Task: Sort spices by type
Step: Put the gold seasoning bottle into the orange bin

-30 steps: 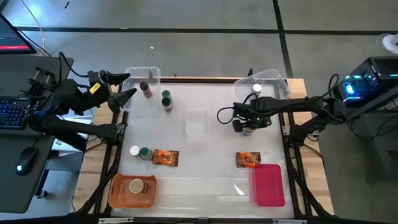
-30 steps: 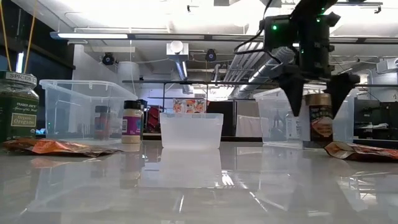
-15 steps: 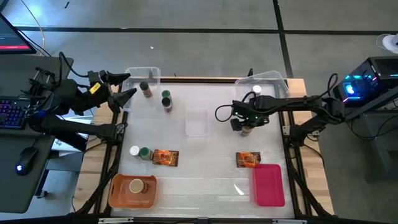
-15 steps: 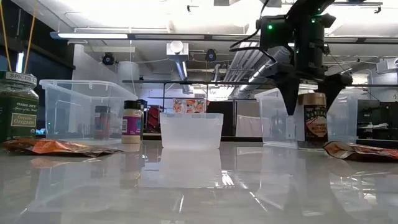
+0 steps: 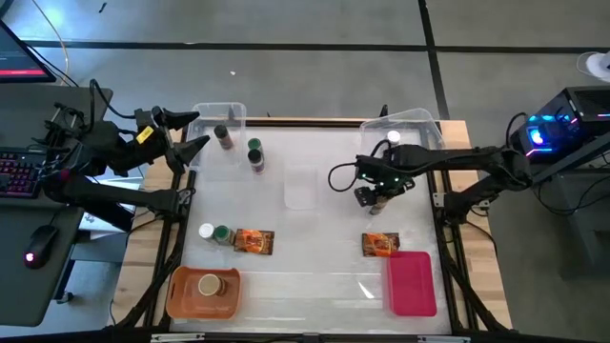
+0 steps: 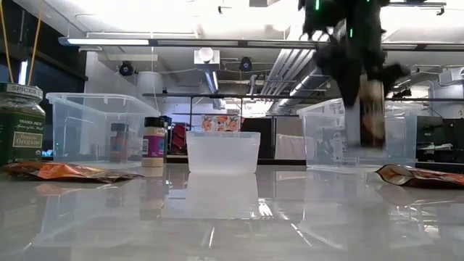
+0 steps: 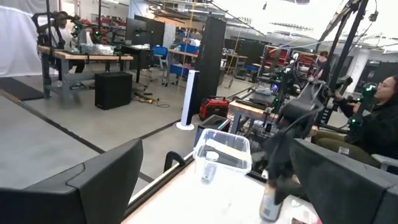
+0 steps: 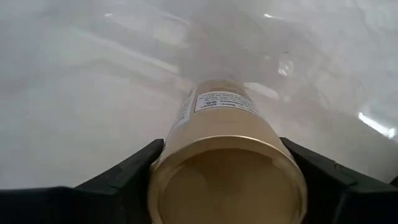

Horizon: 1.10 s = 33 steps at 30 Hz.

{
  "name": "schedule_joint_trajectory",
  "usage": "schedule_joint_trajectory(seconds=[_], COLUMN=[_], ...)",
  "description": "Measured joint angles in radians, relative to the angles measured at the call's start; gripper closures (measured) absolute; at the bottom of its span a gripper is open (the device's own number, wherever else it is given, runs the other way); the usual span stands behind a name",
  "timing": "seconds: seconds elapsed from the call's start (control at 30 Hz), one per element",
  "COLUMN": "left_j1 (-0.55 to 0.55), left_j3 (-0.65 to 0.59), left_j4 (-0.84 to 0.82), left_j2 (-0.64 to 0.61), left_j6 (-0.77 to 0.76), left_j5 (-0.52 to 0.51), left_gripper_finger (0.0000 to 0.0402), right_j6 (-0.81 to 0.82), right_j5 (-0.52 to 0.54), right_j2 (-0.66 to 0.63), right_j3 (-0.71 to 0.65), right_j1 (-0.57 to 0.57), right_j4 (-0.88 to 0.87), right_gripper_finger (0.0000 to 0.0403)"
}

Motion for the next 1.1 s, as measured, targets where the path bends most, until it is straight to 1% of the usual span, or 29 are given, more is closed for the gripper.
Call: schedule_joint_trajectory(seconds=[0.1, 0.17, 0.23, 0.37, 0.47, 0.57, 0.63, 0.7, 0.87, 0.93, 1.0, 1.1], left_j1=[0.0, 0.0, 0.0, 0.0, 0.0, 0.0, 0.0, 0.0, 0.0, 0.0, 0.0, 0.0], left_j3=[0.007, 0.007, 0.007, 0.007, 0.007, 0.007, 0.007, 0.007, 0.007, 0.007, 0.007, 0.007], left_j4=[0.004, 0.003, 0.002, 0.003, 0.002, 0.001, -0.003, -0.01, -0.018, -0.018, -0.011, 0.005], left_j2=[0.0, 0.0, 0.0, 0.0, 0.001, 0.0, 0.001, 0.001, -0.007, -0.015, -0.018, -0.026], left_j6=[0.015, 0.017, 0.017, -0.003, -0.073, -0.11, -0.115, -0.115, -0.091, -0.073, -0.066, -0.087], left_j5=[0.0, -0.011, -0.04, -0.096, -0.092, -0.029, 0.037, 0.115, 0.337, 0.407, 0.433, 0.448], left_gripper_finger=[0.0007, 0.0007, 0.0007, 0.0007, 0.0007, 0.0007, 0.0007, 0.0007, 0.0007, 0.0007, 0.0007, 0.0007], right_j6=[-0.067, -0.119, -0.183, -0.287, -0.334, -0.348, -0.332, -0.324, -0.257, -0.238, -0.212, -0.201], right_j5=[0.044, 0.086, 0.095, 0.018, -0.064, -0.144, -0.158, -0.154, -0.089, -0.089, -0.09, -0.102], right_j2=[-0.011, -0.012, -0.011, 0.031, 0.097, 0.199, 0.28, 0.365, 0.595, 0.686, 0.772, 0.884], right_j3=[0.137, 0.228, 0.292, 0.345, 0.359, 0.391, 0.439, 0.514, 0.776, 0.894, 1.013, 1.183], right_j1=[0.041, 0.069, 0.09, 0.138, 0.177, 0.223, 0.26, 0.299, 0.37, 0.386, 0.397, 0.407], right_j4=[-0.055, 0.001, 0.117, 0.409, 0.569, 0.67, 0.694, 0.712, 0.714, 0.712, 0.689, 0.592], right_gripper_finger=[0.013, 0.013, 0.013, 0.013, 0.013, 0.013, 0.013, 0.013, 0.013, 0.013, 0.013, 0.013])
